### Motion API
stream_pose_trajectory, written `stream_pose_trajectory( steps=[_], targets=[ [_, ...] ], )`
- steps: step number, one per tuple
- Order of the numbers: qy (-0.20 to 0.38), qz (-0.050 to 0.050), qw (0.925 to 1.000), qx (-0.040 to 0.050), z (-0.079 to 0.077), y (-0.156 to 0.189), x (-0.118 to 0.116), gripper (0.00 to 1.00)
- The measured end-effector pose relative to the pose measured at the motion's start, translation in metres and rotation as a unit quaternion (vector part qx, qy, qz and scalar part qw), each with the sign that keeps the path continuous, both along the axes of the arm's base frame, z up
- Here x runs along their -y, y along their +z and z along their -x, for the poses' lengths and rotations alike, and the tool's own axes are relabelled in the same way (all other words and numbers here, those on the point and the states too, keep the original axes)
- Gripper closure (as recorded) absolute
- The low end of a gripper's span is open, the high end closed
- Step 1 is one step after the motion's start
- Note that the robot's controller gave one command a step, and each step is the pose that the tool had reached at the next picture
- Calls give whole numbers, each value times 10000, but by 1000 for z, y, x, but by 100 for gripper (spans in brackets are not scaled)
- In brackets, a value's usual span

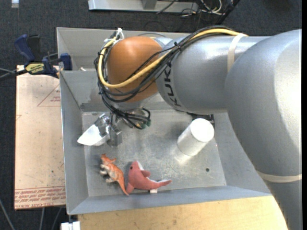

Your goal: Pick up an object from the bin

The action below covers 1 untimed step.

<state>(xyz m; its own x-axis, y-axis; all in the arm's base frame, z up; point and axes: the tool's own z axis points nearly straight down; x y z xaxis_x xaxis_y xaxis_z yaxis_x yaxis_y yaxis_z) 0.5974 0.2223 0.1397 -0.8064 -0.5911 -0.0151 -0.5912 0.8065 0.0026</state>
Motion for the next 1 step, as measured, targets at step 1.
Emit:
stream_pose_trajectory(
  steps=[1],
  targets=[
    [-3, 2, 10000, -9, 1, 5, 0, 100]
  ],
)
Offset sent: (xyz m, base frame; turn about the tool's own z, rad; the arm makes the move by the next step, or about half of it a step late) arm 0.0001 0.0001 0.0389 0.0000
